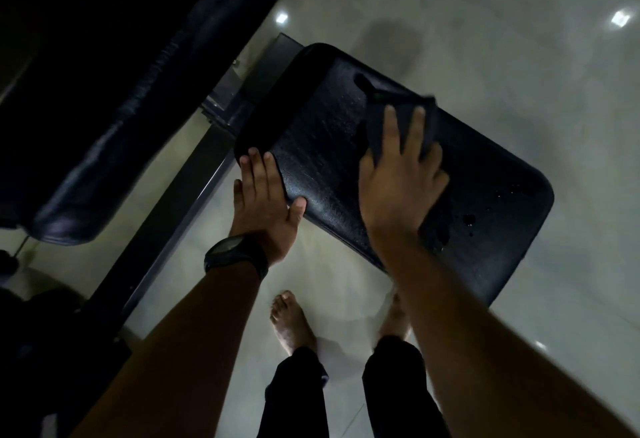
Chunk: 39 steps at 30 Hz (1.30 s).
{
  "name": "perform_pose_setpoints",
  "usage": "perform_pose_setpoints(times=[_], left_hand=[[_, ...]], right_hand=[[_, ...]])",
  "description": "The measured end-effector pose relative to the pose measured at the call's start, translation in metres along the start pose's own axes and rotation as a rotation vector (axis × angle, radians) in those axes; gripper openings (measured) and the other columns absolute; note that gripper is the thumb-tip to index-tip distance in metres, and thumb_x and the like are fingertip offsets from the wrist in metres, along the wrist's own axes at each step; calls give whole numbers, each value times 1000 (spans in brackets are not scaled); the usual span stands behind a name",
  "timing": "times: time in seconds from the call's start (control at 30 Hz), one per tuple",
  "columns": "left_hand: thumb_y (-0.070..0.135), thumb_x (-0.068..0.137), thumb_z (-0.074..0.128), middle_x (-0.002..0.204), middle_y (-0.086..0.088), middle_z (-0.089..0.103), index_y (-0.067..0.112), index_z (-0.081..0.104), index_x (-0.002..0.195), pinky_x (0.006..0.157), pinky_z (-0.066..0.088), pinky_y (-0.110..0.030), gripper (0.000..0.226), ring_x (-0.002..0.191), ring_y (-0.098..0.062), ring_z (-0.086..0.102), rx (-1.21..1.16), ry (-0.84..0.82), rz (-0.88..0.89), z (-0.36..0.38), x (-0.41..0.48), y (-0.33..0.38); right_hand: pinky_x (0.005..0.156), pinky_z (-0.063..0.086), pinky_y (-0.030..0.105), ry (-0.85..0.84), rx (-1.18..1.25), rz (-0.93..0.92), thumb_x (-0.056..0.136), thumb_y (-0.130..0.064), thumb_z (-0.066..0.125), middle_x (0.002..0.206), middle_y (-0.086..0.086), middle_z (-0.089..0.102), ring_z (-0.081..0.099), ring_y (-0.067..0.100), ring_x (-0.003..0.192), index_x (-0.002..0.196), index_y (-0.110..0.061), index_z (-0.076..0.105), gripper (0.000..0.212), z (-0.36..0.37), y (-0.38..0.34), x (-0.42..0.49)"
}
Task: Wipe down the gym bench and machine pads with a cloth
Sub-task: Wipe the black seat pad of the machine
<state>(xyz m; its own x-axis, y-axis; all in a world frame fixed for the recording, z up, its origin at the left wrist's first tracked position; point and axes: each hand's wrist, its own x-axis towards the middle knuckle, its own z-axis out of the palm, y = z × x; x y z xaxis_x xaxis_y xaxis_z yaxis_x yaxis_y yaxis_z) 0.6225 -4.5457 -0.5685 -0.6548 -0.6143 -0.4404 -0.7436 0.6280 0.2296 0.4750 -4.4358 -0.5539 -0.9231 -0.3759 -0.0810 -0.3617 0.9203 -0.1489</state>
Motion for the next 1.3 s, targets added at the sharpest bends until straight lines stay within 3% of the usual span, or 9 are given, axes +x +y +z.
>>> perform_pose_setpoints(times=[0.1,0.33,0.5,0.57,0.77,0.83,1.07,1.17,1.3], left_hand=[[50,105,32,164,-16,-29,7,-21,157,125,-6,-44,86,152,-29,-25,7,-24,-17,-2,0,2],[51,105,30,164,-14,-29,11,-26,154,127,-4,-46,85,152,-28,-26,0,-29,-15,-2,1,1],[60,97,9,157,-9,-37,13,-30,148,125,-3,-48,80,147,-23,-32,-20,16,20,6,0,-4],[61,90,2,155,-8,-38,13,-31,148,123,-5,-46,82,146,-23,-33,-28,10,19,8,1,-5],[55,98,6,156,-13,-41,11,-33,152,126,-6,-49,79,145,-29,-39,18,-42,-16,17,7,-10],[60,91,1,154,-7,-44,19,-39,148,124,-9,-46,81,142,-22,-45,-38,0,6,17,6,-11],[65,88,1,147,-2,-53,21,-47,142,122,-14,-50,84,140,-20,-46,-23,-94,-26,8,7,-8],[60,97,5,137,-7,-62,16,-57,131,124,-8,-56,83,135,-26,-49,48,-176,-36,4,6,-7],[67,82,-8,142,0,-58,25,-54,134,123,-14,-51,80,142,-23,-43,-26,-117,-15,7,6,-9]], right_hand=[[95,41,51,-24,6,-61,93,-49,52,168,3,19,39,43,136,159,-35,26,72,5,-13,-50],[99,39,56,-124,-148,-726,97,-50,50,170,2,11,33,44,141,160,-39,17,71,2,-36,29],[100,40,57,-57,-1,-128,96,-47,54,170,1,12,34,44,141,160,-38,20,73,1,-24,18],[95,42,54,-12,-7,-119,92,-47,56,168,3,21,40,44,135,158,-35,30,71,6,-29,-14],[95,41,51,-83,-94,-885,94,-54,46,167,2,24,39,40,135,156,-39,32,65,13,-66,11],[97,41,54,-105,-176,-992,97,-54,48,168,2,19,37,41,139,158,-41,23,67,11,-70,50],[101,38,56,-84,-59,-228,97,-50,51,170,0,9,33,42,142,160,-38,17,72,10,-74,24],[100,39,55,-98,-62,-498,98,-54,43,170,3,12,33,43,140,159,-37,22,67,18,-88,-2],[106,33,55,-202,-161,-958,102,-55,39,171,0,3,25,41,144,160,-42,11,66,11,-94,66]])
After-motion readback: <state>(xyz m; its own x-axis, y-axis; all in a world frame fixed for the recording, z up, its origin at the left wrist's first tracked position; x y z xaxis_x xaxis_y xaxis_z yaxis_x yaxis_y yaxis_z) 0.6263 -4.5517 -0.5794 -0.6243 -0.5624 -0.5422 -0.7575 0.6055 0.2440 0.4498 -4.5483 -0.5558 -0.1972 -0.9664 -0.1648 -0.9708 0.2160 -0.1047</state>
